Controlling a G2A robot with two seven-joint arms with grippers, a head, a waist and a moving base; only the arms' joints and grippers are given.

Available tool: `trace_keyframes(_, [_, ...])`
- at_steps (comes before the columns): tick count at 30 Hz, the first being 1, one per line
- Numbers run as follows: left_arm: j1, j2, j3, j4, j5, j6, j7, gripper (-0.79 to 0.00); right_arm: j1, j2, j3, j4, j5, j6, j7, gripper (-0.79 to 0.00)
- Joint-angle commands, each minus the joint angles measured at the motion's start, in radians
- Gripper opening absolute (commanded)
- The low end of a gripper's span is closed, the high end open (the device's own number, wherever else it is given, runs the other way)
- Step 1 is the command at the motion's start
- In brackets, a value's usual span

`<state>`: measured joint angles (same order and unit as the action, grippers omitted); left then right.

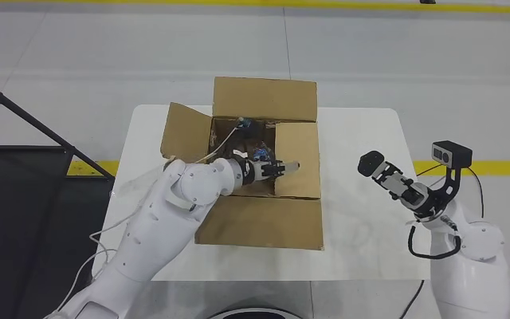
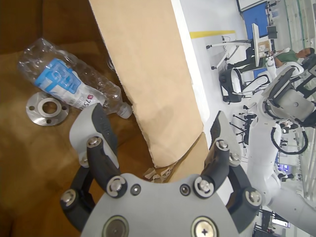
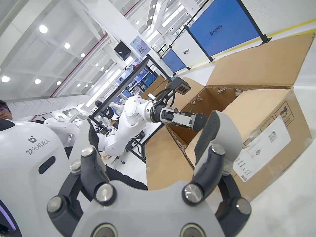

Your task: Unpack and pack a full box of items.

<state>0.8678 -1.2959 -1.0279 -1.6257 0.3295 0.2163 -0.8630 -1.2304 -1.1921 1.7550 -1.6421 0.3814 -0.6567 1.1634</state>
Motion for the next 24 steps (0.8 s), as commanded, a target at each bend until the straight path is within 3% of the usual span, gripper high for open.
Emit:
trace_keyframes(1, [-0.013, -0.004, 0.008, 0.029, -0.031, -0.014, 0.0, 0.0, 0.002, 0.006, -0.005, 0.005, 0.004, -0.004, -0.004, 0.0])
trace_keyframes(14, [-0.056, -0.021, 0.039, 0.105, -0.119, -0.056, 0.019, 0.0, 0.001, 0.035, -0.038, 0.017, 0.02, -0.029, -0.029, 0.0])
trace_keyframes(24, [-0.025, -0.008, -0.001, -0.002, -0.108, -0.054, 0.014, 0.0, -0.007, 0.05, -0.055, 0.012, 0.03, -0.056, -0.056, 0.0])
